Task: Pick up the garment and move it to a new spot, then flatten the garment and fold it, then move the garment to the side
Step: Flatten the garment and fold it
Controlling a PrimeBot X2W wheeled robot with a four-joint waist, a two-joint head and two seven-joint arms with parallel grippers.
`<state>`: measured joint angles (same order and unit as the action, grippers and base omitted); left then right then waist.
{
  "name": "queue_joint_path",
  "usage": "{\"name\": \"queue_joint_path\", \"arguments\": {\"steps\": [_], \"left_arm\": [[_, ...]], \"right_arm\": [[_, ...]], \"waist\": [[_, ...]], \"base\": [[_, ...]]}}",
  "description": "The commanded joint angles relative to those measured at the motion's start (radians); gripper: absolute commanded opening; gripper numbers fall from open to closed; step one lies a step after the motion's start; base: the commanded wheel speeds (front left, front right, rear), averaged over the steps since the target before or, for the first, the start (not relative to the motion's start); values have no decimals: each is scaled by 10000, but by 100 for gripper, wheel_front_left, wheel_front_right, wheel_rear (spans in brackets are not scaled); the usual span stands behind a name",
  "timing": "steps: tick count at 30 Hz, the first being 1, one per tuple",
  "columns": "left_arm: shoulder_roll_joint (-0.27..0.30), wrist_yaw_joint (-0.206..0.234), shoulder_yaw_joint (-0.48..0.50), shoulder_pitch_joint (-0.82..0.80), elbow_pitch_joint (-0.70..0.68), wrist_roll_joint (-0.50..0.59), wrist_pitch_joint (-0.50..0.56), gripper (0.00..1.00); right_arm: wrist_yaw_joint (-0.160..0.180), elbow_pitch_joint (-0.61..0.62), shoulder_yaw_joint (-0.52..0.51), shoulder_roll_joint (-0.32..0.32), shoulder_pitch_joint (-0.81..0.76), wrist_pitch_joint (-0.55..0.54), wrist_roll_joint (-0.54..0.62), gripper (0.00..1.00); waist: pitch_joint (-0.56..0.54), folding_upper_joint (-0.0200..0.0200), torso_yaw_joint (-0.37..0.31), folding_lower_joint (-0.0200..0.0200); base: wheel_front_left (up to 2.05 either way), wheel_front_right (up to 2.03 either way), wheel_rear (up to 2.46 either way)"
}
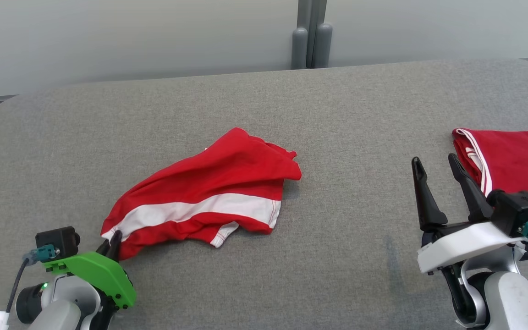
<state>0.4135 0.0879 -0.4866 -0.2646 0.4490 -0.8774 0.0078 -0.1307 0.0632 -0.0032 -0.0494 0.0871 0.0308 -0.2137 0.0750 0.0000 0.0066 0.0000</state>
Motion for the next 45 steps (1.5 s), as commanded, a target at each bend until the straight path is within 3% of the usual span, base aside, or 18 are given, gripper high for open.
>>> {"name": "queue_joint_path", "arguments": {"steps": [1,4,8,10,18,27,45], "left_arm": [[-65,46,-19,-155,183,35,-23,31],[-74,40,-108,-337,763,194,-122,47],[-159,-23,-237,-599,1499,416,-310,52],[-165,10,-269,-766,1854,494,-449,100],[-181,44,-98,-1027,2409,607,-1232,100],[-166,220,48,-827,925,981,-2360,100],[-431,1896,272,1589,-3214,1744,-2716,100]], "right_arm": [[-1,-27,19,-26,15,-10,-19,100],[-1,-55,13,-26,46,-3,-22,100],[-1,-88,-4,-28,86,-3,-13,100],[-1,-117,7,-26,92,-3,-17,100],[-1,-224,0,-26,43,56,-77,100],[-1,-290,-329,-26,-94,94,17,100],[-1,71,-513,-24,-471,56,38,100]], "waist": [[19,0,-17,0],[40,0,-38,0],[59,0,-71,0],[51,0,-81,0],[-49,0,-50,0],[-402,0,152,0],[-1148,0,-127,0]], "base": [[0,0,0],[0,0,0],[0,0,0],[0,0,0],[0,0,0],[0,0,0],[0,0,0]]}}
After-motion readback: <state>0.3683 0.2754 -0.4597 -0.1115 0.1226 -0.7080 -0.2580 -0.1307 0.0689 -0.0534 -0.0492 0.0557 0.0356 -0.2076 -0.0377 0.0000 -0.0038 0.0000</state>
